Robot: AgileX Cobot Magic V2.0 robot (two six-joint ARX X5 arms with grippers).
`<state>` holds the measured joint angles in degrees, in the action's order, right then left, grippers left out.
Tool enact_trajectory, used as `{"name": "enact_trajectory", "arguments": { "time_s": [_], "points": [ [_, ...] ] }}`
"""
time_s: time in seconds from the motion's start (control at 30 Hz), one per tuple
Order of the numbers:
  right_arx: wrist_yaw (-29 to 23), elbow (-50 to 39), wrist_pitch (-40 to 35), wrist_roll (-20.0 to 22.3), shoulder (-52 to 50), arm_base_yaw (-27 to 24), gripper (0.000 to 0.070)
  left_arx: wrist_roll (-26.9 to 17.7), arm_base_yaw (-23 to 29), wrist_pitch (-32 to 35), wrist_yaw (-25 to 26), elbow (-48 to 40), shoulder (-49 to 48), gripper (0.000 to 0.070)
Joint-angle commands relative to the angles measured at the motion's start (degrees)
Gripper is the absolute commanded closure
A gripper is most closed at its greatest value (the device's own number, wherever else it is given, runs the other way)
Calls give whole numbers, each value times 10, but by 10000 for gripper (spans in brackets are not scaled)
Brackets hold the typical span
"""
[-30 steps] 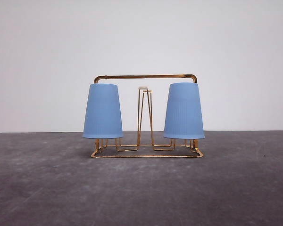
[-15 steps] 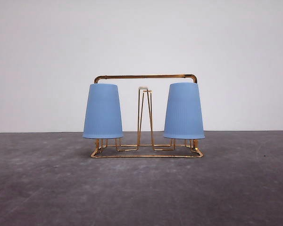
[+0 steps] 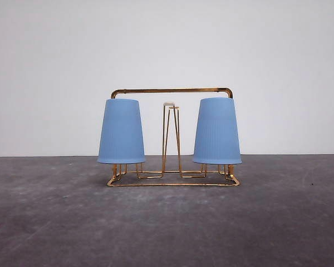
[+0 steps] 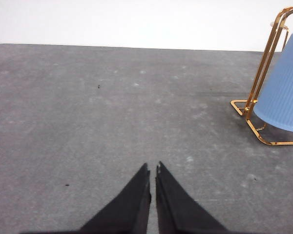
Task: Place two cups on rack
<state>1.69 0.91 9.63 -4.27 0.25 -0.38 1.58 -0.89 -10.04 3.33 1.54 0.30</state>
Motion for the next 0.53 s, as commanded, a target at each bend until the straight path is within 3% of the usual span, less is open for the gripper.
{"name": "enact_trajectory", "arguments": {
  "time_s": [0.0, 0.5],
  "points": [
    [-1, -2, -6, 2, 0, 0, 686, 2, 0, 9, 1, -8, 0, 700],
    [-1, -2, -6, 2, 0, 0, 686, 2, 0, 9, 1, -8, 0, 700]
  ]
}}
